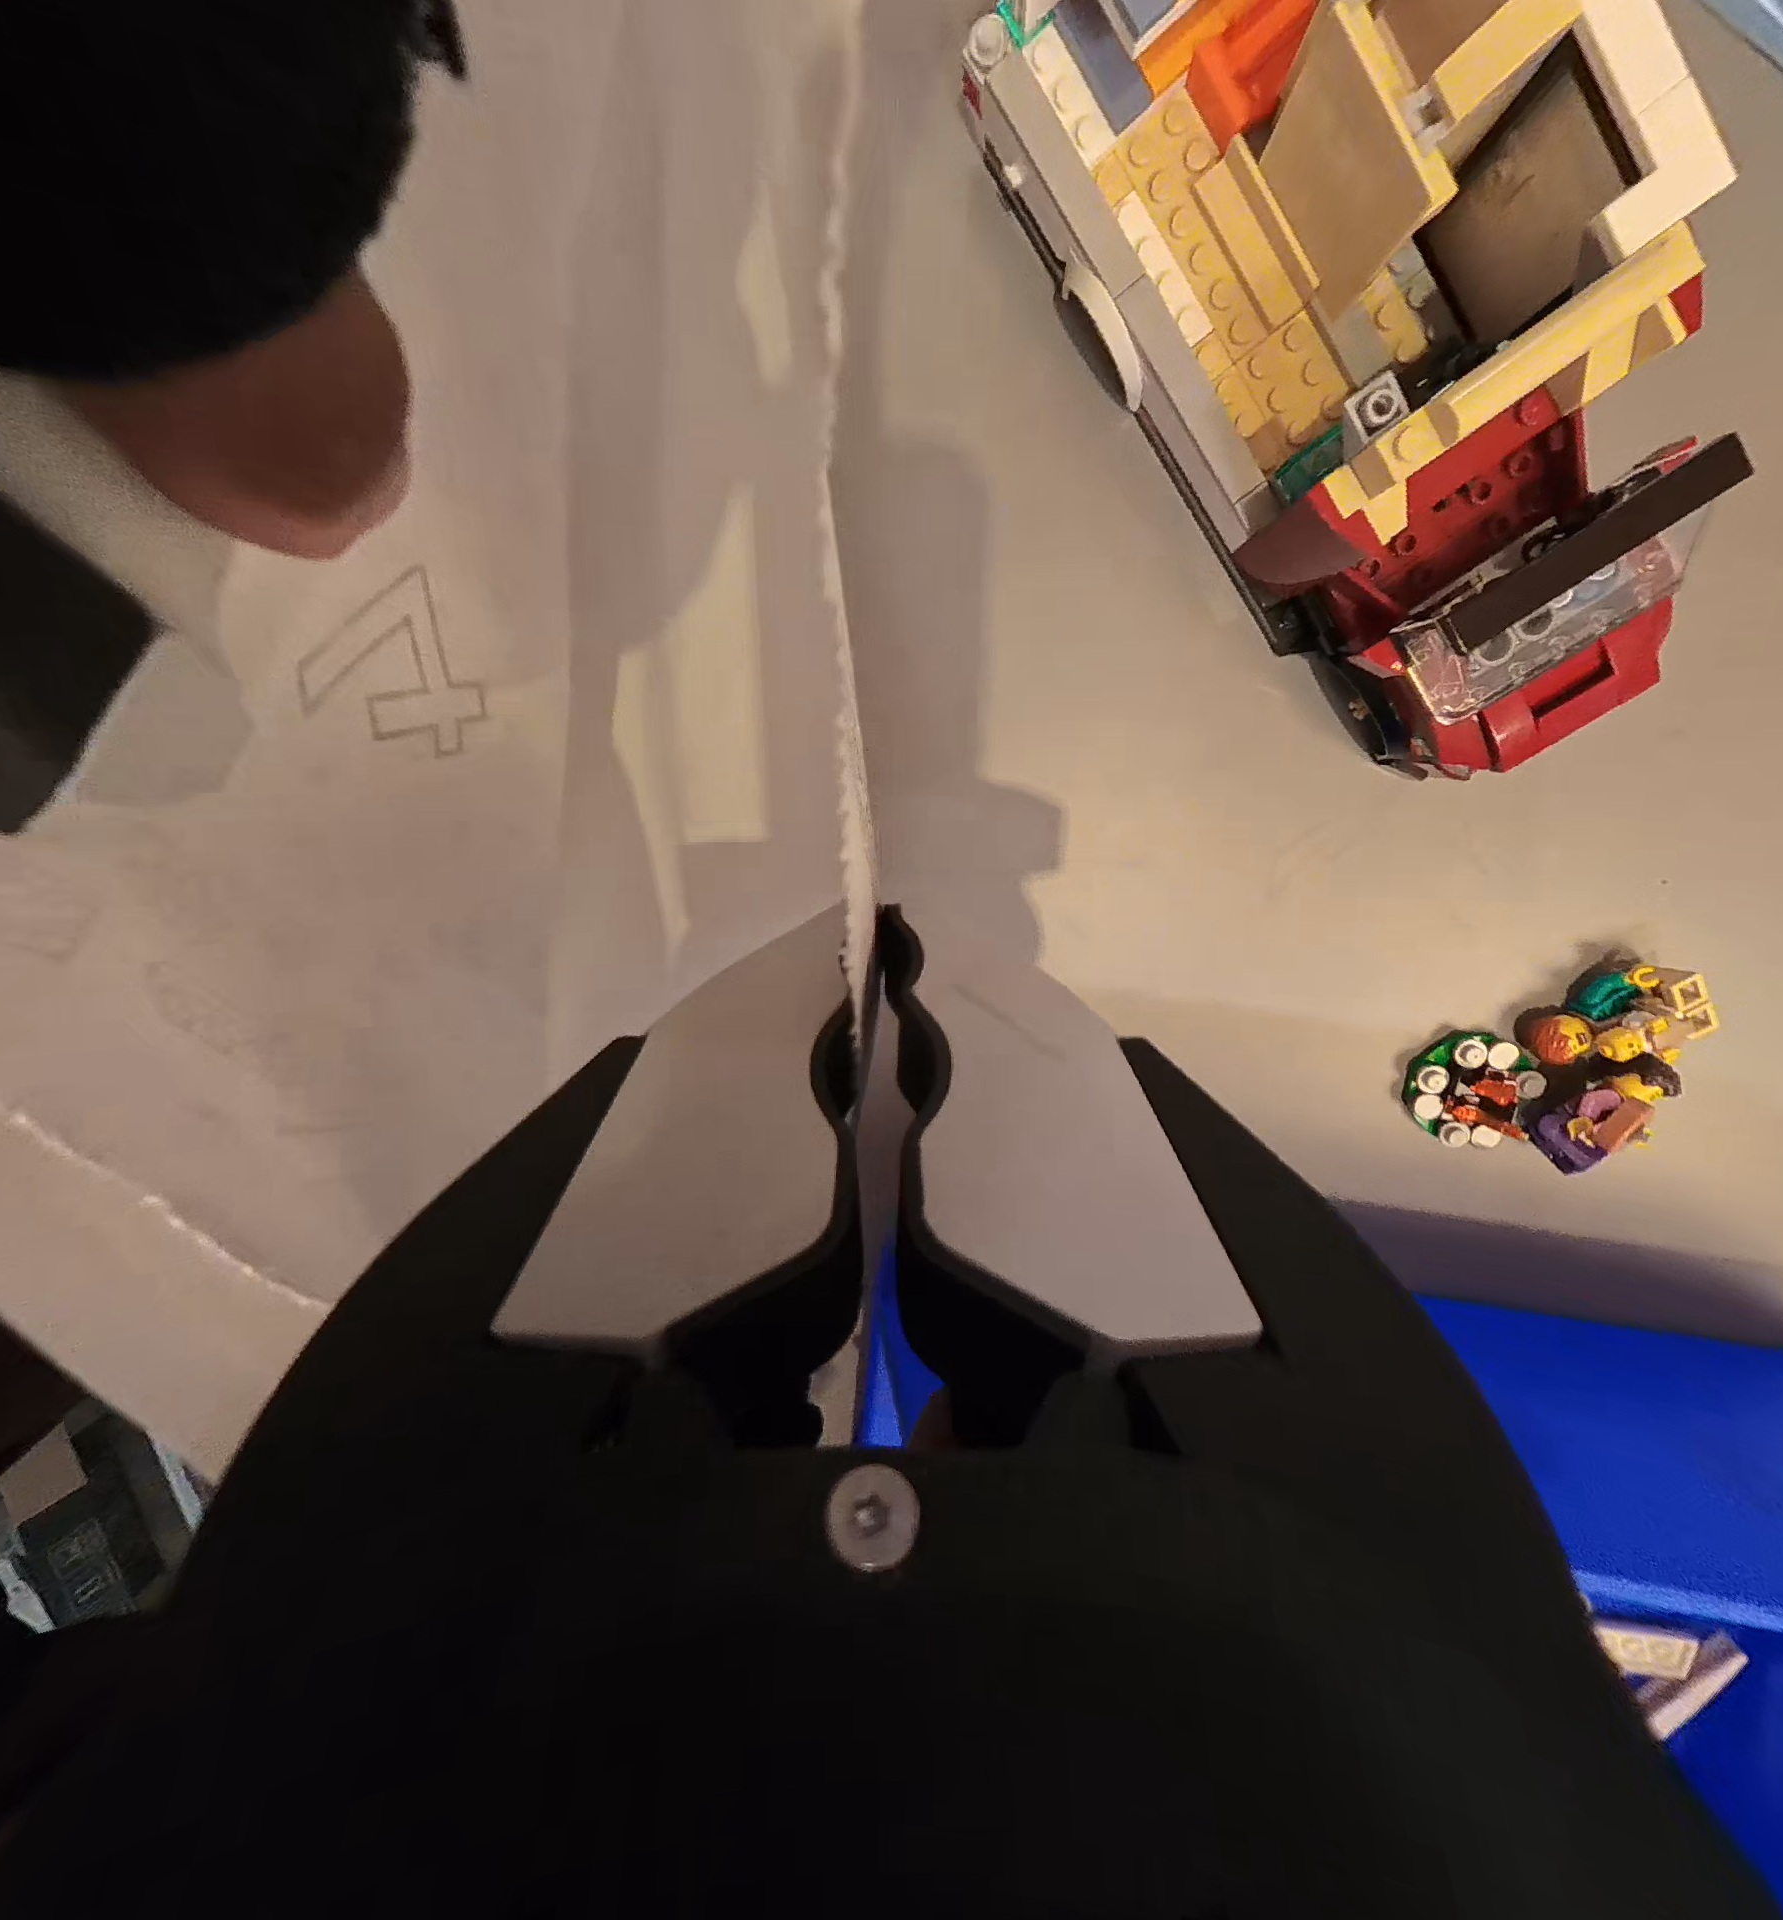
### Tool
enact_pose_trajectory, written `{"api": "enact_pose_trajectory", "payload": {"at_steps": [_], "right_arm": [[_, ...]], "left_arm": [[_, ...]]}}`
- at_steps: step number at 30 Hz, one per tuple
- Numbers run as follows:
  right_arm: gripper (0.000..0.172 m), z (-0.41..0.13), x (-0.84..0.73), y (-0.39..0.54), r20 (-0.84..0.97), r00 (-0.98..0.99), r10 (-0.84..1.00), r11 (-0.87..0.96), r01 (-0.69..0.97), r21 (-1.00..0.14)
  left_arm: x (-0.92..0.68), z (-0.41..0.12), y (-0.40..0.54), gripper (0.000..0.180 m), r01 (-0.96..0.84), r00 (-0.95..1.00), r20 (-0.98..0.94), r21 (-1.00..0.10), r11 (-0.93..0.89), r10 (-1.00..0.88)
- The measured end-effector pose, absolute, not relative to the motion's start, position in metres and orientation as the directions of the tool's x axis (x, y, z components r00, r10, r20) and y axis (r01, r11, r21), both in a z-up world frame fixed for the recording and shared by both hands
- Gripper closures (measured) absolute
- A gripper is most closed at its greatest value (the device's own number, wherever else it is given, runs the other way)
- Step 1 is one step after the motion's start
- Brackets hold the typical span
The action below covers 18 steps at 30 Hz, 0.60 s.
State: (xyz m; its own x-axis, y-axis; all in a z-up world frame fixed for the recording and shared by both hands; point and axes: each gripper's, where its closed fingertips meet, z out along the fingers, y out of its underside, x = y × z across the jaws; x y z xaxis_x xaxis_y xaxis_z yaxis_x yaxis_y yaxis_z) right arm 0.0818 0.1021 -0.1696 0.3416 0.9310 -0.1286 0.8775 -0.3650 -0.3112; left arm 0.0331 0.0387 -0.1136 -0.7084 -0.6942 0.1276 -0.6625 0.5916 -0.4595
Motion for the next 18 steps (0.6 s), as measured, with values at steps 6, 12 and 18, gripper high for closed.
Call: {"api": "enact_pose_trajectory", "payload": {"at_steps": [6,12,18], "right_arm": [[0.172,-0.174,0.082,0.106,-0.188,0.284,0.94,-0.333,0.881,-0.336],[0.172,-0.174,0.082,0.105,-0.28,0.232,0.932,-0.326,0.875,-0.357],[0.172,-0.176,0.084,0.115,-0.228,0.25,0.941,-0.319,0.882,-0.348]], "left_arm": [[0.033,-0.104,0.038,0.18,-0.637,-0.744,0.235,-0.533,0.558,-0.625],[0.027,-0.079,0.034,0.18,-0.526,-0.837,0.262,-0.629,0.573,-0.481],[0.023,-0.083,0.036,0.18,-0.528,-0.844,0.31,-0.625,0.576,-0.438]]}}
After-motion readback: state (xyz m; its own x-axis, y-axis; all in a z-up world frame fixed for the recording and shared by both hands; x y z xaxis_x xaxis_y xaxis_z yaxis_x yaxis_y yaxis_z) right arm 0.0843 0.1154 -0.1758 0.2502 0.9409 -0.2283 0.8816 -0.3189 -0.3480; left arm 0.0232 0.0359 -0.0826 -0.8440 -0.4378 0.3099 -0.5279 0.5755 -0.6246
